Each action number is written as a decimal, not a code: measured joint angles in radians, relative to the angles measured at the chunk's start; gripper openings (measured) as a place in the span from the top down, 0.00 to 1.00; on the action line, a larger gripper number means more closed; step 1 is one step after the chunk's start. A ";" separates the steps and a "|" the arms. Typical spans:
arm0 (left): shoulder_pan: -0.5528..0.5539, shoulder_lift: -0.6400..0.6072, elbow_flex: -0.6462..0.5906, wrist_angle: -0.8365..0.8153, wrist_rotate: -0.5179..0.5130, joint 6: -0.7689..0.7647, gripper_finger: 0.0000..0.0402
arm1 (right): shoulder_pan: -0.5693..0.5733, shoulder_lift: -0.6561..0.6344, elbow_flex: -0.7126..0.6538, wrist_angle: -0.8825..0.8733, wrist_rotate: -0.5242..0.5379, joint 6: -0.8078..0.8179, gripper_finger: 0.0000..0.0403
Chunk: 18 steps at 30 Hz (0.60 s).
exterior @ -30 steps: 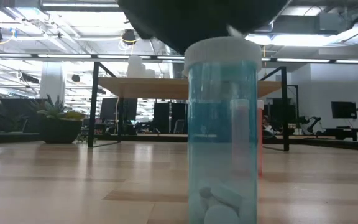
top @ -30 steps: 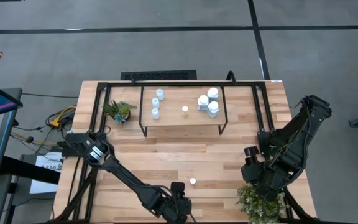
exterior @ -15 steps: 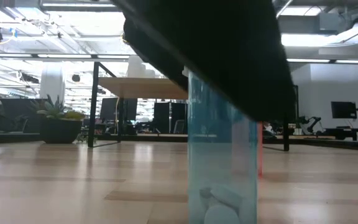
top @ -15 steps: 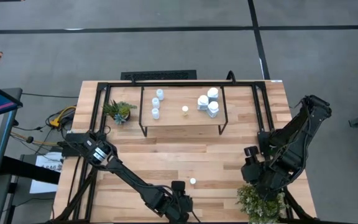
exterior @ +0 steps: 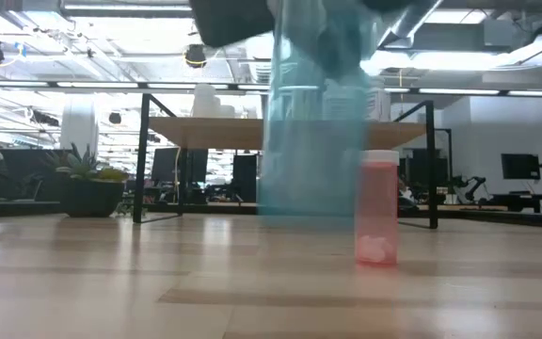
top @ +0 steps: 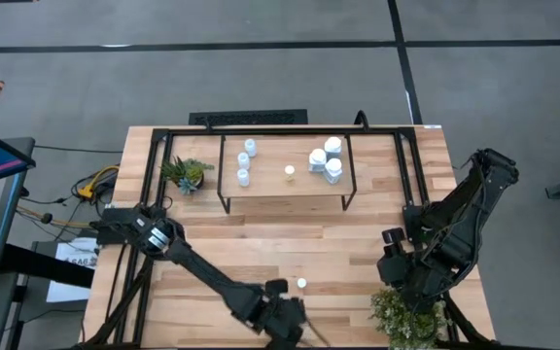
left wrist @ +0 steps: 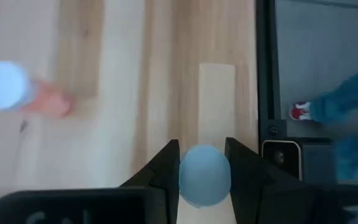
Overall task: Pick and place medicine bottles onto shelf by color
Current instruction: Put the blue pill bottle on the shelf
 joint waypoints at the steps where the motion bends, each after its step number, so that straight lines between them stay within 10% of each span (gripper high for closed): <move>1: 0.013 0.000 0.035 -0.053 0.024 -0.023 0.82 | 0.000 0.000 0.000 0.000 0.000 0.000 0.44; 10: 0.163 -0.002 0.374 -0.508 0.067 0.076 0.82 | 0.000 0.000 0.000 0.000 0.000 0.000 0.44; 18: 0.326 -0.159 0.327 -0.620 0.000 0.263 0.82 | 0.000 0.000 0.000 0.003 0.000 0.001 0.44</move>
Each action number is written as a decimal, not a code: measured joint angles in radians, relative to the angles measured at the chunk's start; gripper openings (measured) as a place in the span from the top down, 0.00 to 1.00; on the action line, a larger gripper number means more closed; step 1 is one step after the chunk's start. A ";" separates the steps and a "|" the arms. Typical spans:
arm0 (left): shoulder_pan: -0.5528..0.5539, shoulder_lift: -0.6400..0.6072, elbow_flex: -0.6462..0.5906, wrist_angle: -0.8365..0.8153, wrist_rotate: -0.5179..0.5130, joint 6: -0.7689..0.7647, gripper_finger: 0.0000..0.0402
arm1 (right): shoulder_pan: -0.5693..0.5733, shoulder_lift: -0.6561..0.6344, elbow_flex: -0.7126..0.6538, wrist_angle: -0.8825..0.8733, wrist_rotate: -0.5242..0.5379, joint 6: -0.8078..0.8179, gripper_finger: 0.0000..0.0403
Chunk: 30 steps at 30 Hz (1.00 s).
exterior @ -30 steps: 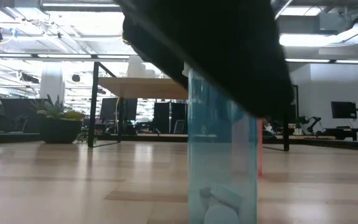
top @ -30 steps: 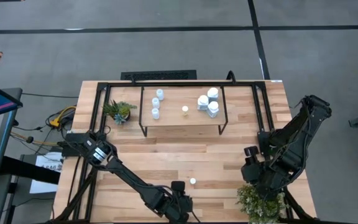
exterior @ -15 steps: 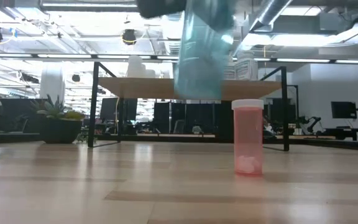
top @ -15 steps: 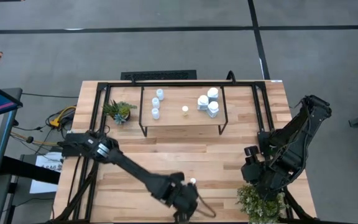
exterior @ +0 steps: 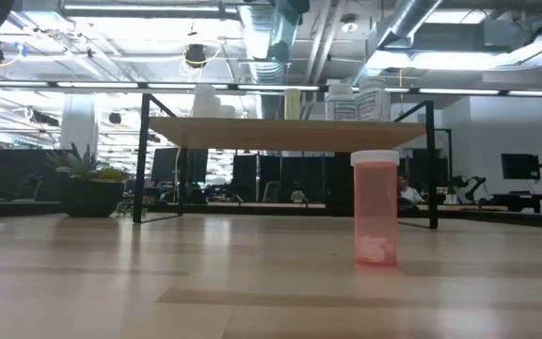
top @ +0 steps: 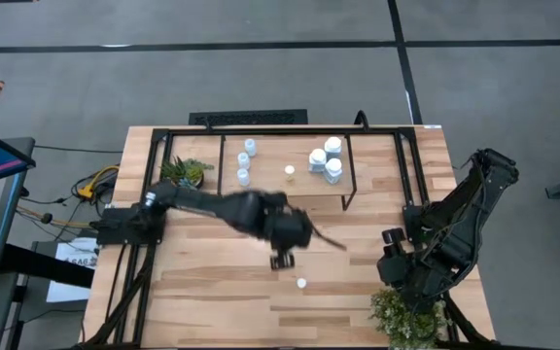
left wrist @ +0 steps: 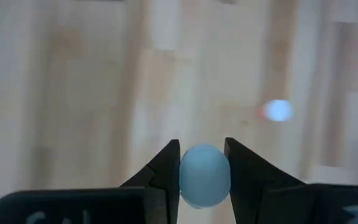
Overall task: Pick and place medicine bottles onto shelf by color
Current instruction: Put the blue pill bottle on the shelf
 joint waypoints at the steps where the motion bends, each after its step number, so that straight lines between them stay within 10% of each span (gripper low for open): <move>1: 0.021 -0.014 0.000 -0.006 -0.014 0.025 0.82 | 0.000 0.000 0.000 0.000 0.000 0.000 0.44; 30: 0.620 -0.120 -0.010 0.071 0.209 0.508 0.81 | -0.003 0.000 0.000 0.000 0.028 0.144 0.44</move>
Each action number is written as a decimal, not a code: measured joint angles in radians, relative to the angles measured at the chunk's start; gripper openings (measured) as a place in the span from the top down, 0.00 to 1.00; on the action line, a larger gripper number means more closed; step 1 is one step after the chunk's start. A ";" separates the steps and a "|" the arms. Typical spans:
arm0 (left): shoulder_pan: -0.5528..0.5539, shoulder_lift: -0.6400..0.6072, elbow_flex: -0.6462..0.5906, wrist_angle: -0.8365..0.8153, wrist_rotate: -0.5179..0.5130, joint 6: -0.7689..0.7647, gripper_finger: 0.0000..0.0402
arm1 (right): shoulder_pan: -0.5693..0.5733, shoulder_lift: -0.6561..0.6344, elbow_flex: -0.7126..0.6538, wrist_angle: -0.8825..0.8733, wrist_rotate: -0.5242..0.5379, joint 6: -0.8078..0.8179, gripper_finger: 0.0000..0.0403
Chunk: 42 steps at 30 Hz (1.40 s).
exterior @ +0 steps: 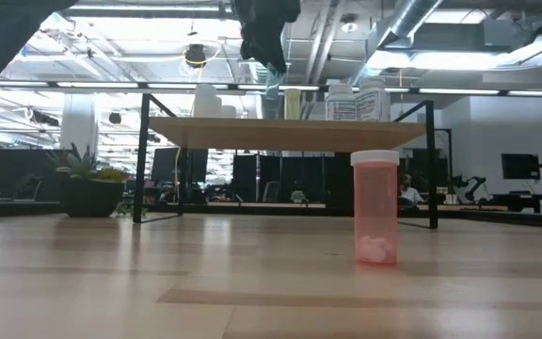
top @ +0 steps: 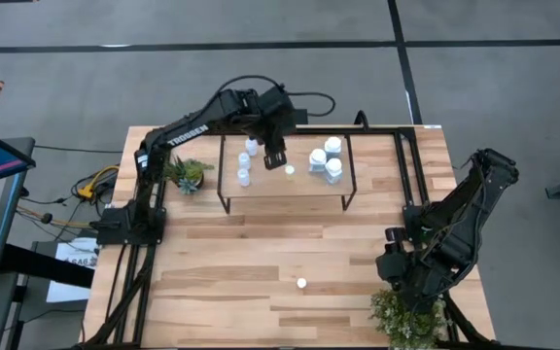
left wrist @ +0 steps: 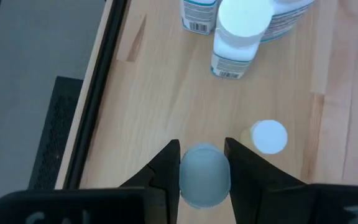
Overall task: Pick and place medicine bottles onto shelf by color
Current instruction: Put the blue pill bottle on the shelf
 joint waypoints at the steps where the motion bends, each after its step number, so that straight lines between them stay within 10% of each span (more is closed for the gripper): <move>1: 0.003 0.000 0.000 0.004 0.002 0.010 0.81 | -0.002 0.000 0.000 0.000 0.000 0.004 0.44; 28: 0.011 0.000 -0.294 0.349 0.072 0.060 0.81 | -0.051 0.000 0.000 0.008 0.002 0.028 0.44; 42: 0.011 0.000 -0.294 0.346 0.077 0.046 0.60 | -0.051 0.000 0.000 0.008 0.000 0.031 0.44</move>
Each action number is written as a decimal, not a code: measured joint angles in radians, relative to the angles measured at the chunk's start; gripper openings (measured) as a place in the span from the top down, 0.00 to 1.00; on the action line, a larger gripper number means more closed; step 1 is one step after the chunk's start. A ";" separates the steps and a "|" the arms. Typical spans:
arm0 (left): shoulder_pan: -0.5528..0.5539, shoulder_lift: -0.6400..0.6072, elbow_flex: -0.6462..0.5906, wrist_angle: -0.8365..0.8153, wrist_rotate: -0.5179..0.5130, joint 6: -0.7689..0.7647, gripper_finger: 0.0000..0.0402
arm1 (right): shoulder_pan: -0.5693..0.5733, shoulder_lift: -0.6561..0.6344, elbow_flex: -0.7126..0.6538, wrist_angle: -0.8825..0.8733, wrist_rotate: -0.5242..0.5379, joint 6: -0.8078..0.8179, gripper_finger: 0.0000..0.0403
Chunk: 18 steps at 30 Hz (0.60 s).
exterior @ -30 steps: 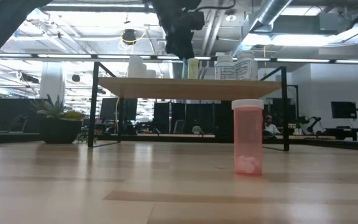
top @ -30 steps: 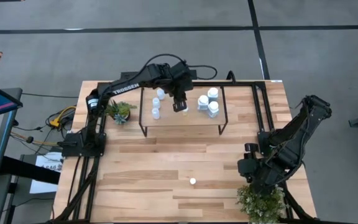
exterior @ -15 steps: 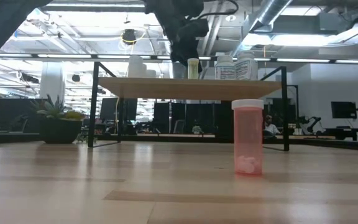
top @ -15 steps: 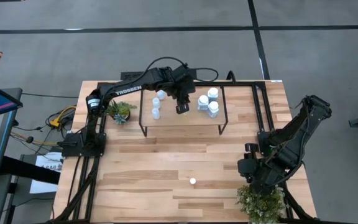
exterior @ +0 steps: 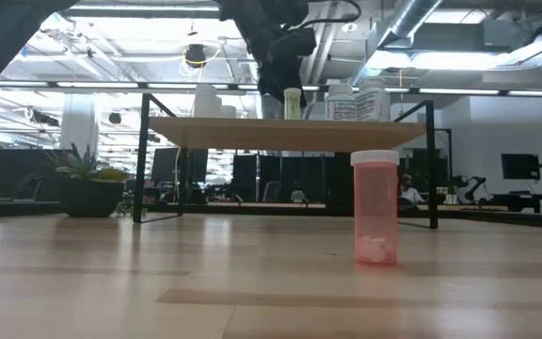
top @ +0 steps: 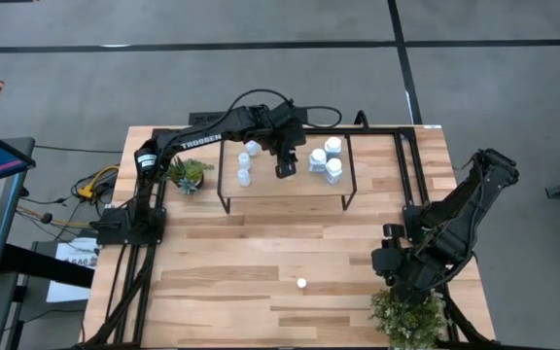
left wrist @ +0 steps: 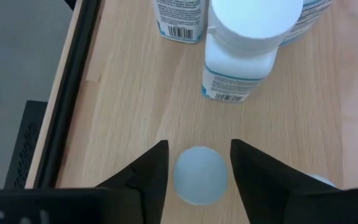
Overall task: Pick and place medicine bottles onto shelf by color
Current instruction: Put the blue pill bottle on the shelf, then put the pink pill bottle on the shelf
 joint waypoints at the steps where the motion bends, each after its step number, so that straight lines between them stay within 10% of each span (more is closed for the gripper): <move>1: -0.001 0.000 0.000 0.000 0.000 -0.001 0.59 | 0.000 0.000 0.000 0.000 0.000 0.000 0.44; 18: -0.031 -0.005 0.144 -0.015 -0.010 -0.030 0.47 | 0.000 0.000 0.000 0.000 -0.003 -0.005 0.44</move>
